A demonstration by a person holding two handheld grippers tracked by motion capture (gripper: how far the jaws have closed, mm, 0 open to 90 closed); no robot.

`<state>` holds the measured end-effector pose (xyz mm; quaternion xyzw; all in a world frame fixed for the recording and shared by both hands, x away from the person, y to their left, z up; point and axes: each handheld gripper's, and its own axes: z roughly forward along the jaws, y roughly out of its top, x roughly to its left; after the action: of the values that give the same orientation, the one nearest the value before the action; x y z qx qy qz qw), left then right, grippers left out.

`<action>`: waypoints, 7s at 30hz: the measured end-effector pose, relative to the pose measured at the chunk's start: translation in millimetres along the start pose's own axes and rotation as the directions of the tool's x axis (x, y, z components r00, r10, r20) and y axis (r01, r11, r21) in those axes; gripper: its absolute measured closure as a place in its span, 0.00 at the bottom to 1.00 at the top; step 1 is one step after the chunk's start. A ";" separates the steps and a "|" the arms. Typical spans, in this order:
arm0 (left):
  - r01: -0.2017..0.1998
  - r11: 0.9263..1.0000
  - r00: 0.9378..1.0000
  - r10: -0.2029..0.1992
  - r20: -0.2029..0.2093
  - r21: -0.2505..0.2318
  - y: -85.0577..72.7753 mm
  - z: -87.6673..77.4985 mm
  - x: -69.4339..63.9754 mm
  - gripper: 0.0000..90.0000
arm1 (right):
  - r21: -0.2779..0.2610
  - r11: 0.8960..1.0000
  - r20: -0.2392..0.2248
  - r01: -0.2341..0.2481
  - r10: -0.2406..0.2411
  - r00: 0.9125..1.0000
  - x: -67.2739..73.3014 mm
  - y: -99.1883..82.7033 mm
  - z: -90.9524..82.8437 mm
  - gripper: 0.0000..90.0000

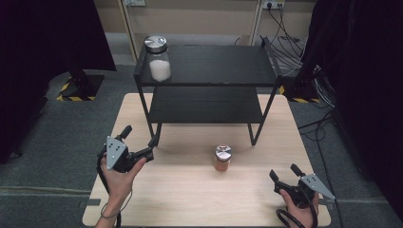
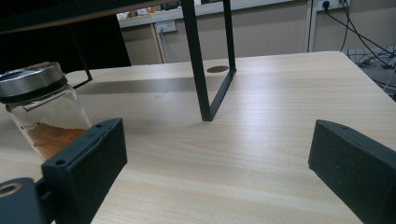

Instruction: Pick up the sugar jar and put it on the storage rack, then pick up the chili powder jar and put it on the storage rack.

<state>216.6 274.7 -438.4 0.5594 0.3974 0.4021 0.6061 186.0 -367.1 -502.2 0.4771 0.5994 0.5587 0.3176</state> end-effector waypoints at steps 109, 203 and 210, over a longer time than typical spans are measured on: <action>0.061 0.988 0.998 -0.061 -0.009 0.138 -86.0 -24.2 -20.7 0.09 | -0.045 0.994 -0.230 0.097 -0.105 0.967 51.1 7.5 53.2 0.04; 0.067 0.988 0.998 -0.066 -0.012 0.140 -85.6 -24.1 -20.2 0.09 | -0.050 0.988 -0.233 0.143 -0.151 0.961 96.8 37.1 91.2 0.36; 0.067 0.988 0.998 -0.066 -0.012 0.140 -85.5 -24.1 -20.2 0.09 | -0.069 0.986 -0.226 0.152 -0.164 0.960 97.8 47.2 85.8 0.36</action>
<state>190.6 260.2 -524.5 0.5857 0.4453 0.3546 0.5770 241.1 -248.8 -456.3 0.3511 0.6540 0.5985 0.3013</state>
